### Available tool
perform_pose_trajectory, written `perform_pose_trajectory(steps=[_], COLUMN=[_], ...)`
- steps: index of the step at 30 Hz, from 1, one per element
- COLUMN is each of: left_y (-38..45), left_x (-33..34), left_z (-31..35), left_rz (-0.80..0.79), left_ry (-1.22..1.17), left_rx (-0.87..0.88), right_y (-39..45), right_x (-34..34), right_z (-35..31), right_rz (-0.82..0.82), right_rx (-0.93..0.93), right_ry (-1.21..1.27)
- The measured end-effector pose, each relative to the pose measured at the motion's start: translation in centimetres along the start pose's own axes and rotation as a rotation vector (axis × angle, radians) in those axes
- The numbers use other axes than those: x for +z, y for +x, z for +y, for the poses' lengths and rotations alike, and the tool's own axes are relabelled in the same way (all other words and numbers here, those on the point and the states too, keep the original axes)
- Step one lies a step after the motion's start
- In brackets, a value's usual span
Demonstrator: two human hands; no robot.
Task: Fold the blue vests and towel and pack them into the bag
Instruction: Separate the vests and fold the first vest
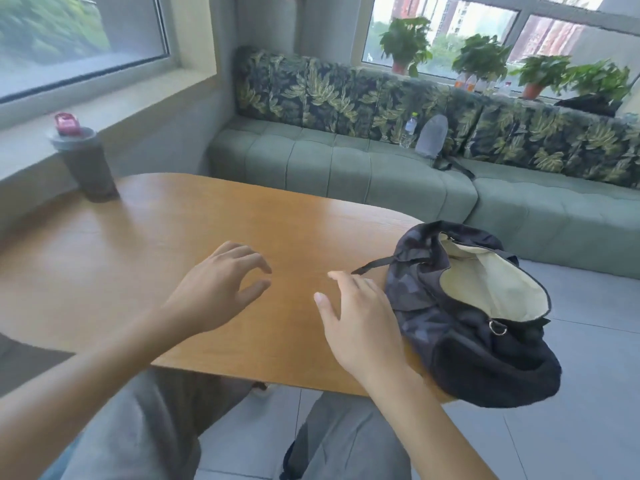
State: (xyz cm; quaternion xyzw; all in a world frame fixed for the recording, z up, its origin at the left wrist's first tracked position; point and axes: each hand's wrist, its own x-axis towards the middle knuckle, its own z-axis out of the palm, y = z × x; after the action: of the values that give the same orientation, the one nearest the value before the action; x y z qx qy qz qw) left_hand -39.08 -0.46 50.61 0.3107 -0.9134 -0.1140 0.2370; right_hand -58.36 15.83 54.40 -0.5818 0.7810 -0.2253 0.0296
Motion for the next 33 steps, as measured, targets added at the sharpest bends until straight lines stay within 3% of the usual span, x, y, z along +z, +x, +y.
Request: perform_pose_trajectory(steps=[11,21,25,33], left_y=[-20.1,-37.7,-41.2,-49.2], left_x=[-6.6,-5.7,-4.5,0.2], left_z=[-9.5,-18.1,-19.9,-25.1], left_rz=[0.167,0.238,0.237,0.165], left_ry=[-0.175,-0.213,-0.254,-0.337], left_rx=[-0.517,-1.009,-1.126,-1.466], right_y=[-2.7,-4.7,-4.8,-6.5], right_x=[11.2,24.3,29.7,42.2], right_z=[-15.3,-26.9,-29.6,-33.8], right_rz=[-0.293,-0.716,-0.924,-1.365], right_rx=[-0.244,-0.296,-0.147,0.393], right_ry=[0.126,0.311,0.377,0.515])
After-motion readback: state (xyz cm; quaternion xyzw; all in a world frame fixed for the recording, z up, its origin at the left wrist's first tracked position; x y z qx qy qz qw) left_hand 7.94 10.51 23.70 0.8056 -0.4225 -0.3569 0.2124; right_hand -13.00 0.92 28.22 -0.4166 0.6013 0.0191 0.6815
